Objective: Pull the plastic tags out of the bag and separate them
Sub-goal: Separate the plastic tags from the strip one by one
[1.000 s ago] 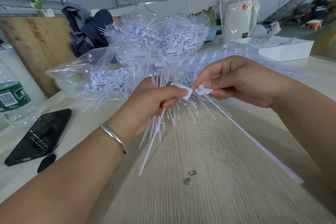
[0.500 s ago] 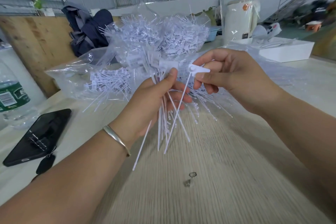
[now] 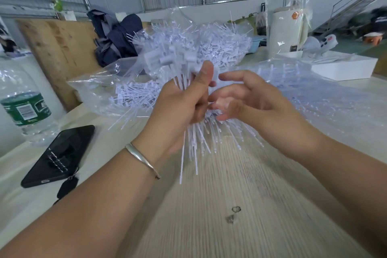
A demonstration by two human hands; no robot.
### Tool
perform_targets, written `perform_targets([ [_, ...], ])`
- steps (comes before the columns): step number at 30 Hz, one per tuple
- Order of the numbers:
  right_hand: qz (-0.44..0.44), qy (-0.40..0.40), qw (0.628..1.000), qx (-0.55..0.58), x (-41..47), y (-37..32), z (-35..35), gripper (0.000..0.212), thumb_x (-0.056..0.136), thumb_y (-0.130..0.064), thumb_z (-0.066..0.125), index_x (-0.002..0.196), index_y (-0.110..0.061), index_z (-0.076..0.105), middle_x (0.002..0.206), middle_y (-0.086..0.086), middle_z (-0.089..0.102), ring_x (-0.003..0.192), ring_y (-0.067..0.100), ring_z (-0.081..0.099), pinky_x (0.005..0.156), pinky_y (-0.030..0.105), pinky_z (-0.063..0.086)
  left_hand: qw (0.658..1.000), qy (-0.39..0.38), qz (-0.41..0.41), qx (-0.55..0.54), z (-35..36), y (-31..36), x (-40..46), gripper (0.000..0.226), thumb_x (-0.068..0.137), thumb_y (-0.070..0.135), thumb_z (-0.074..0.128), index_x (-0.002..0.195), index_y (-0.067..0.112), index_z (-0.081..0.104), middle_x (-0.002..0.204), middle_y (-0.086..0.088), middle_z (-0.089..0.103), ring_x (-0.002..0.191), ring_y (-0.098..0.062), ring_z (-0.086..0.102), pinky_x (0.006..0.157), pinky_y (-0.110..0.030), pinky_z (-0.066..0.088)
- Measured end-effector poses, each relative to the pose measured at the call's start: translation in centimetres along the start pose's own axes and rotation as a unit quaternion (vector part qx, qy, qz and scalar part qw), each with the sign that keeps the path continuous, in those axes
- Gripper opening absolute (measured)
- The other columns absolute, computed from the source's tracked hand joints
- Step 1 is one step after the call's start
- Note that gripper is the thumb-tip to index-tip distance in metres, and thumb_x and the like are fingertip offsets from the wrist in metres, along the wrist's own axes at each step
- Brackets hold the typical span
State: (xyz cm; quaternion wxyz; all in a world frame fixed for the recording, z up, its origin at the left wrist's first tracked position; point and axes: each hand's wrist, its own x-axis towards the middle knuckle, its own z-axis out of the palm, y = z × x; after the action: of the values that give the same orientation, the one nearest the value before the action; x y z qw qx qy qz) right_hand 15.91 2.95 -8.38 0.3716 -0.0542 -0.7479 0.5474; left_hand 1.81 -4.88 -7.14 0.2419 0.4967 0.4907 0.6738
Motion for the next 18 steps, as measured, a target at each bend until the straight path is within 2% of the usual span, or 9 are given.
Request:
perform_targets([
  [3, 0.051, -0.09, 0.994, 0.032, -0.4, 0.4, 1.4, 0.066, 0.078, -0.022, 0.063, 0.138, -0.01, 0.038, 0.117, 0.006, 0.068, 0.111, 0.017, 0.063, 0.098, 0.029, 0.049, 0.998, -0.008, 0.01, -0.059, -0.5, 0.3, 0.2, 0.048, 0.084, 0.044, 0.067, 0.051, 0.024, 0.037, 0.047, 0.005, 0.024, 0.039, -0.011, 0.019, 0.039, -0.018, 0.025],
  [6, 0.062, -0.172, 0.983, 0.01, -0.5, 1.0, 2.6, 0.048, 0.088, -0.011, 0.06, 0.133, -0.006, 0.044, 0.124, 0.009, 0.063, 0.118, 0.016, 0.058, 0.102, 0.035, 0.046, 0.991, -0.02, 0.021, -0.132, -0.6, 0.5, 0.5, 0.044, 0.09, 0.036, 0.061, 0.053, 0.025, 0.04, 0.05, 0.007, 0.025, 0.038, -0.007, 0.021, 0.038, -0.017, 0.024],
  [8, 0.056, -0.186, 0.981, -0.004, -0.5, 1.2, 3.0, 0.042, 0.09, -0.011, 0.06, 0.13, -0.006, 0.047, 0.126, 0.01, 0.061, 0.12, 0.017, 0.057, 0.102, 0.036, 0.045, 0.986, -0.027, 0.016, -0.162, -0.4, 0.6, 0.5, 0.044, 0.093, 0.038, 0.057, 0.053, 0.024, 0.043, 0.051, 0.006, 0.029, 0.039, -0.006, 0.026, 0.039, -0.016, 0.026],
  [11, 0.089, -0.159, 0.983, 0.026, -0.3, 0.9, 3.0, 0.037, 0.088, -0.016, 0.063, 0.123, -0.005, 0.054, 0.112, 0.013, 0.068, 0.102, 0.022, 0.066, 0.089, 0.027, 0.05, 0.985, 0.005, -0.008, -0.172, -0.1, 0.6, 0.4, 0.044, 0.095, 0.044, 0.053, 0.059, 0.019, 0.052, 0.054, 0.001, 0.044, 0.044, -0.009, 0.036, 0.041, -0.018, 0.034],
  [13, 0.1, -0.148, 0.984, 0.016, -0.2, 0.9, 2.8, 0.028, 0.088, -0.017, 0.063, 0.11, 0.001, 0.059, 0.096, 0.019, 0.07, 0.086, 0.025, 0.067, 0.078, 0.024, 0.05, 0.994, 0.055, 0.023, -0.09, 0.1, 0.4, 0.3, 0.042, 0.094, 0.049, 0.053, 0.065, 0.019, 0.058, 0.06, 0.001, 0.056, 0.05, -0.01, 0.047, 0.046, -0.018, 0.04],
  [15, 0.106, -0.16, 0.981, -0.018, -0.1, 0.8, 2.8, 0.02, 0.088, -0.017, 0.063, 0.094, 0.002, 0.06, 0.081, 0.021, 0.067, 0.075, 0.023, 0.062, 0.07, 0.028, 0.045, 0.988, 0.09, 0.1, 0.076, 0.3, 0.1, 0.0, 0.04, 0.094, 0.047, 0.05, 0.069, 0.019, 0.062, 0.063, 0.005, 0.063, 0.056, -0.005, 0.055, 0.052, -0.015, 0.042],
  [16, 0.111, -0.171, 0.979, -0.026, -0.2, 0.7, 2.9, 0.017, 0.09, -0.015, 0.062, 0.089, 0.001, 0.059, 0.074, 0.02, 0.064, 0.069, 0.023, 0.06, 0.067, 0.03, 0.043, 0.976, 0.094, 0.136, 0.145, 0.3, -0.1, -0.1, 0.04, 0.093, 0.044, 0.05, 0.071, 0.014, 0.062, 0.064, 0.001, 0.065, 0.058, -0.005, 0.057, 0.053, -0.017, 0.042],
  [18, 0.131, -0.172, 0.976, -0.032, -0.2, 0.2, 3.1, 0.012, 0.094, -0.011, 0.056, 0.085, -0.003, 0.055, 0.063, 0.013, 0.057, 0.057, 0.021, 0.054, 0.06, 0.027, 0.039, 0.961, 0.105, 0.166, 0.195, 0.3, -0.3, -0.3, 0.04, 0.093, 0.039, 0.053, 0.074, 0.005, 0.061, 0.069, -0.013, 0.062, 0.059, -0.007, 0.055, 0.058, -0.019, 0.044],
])
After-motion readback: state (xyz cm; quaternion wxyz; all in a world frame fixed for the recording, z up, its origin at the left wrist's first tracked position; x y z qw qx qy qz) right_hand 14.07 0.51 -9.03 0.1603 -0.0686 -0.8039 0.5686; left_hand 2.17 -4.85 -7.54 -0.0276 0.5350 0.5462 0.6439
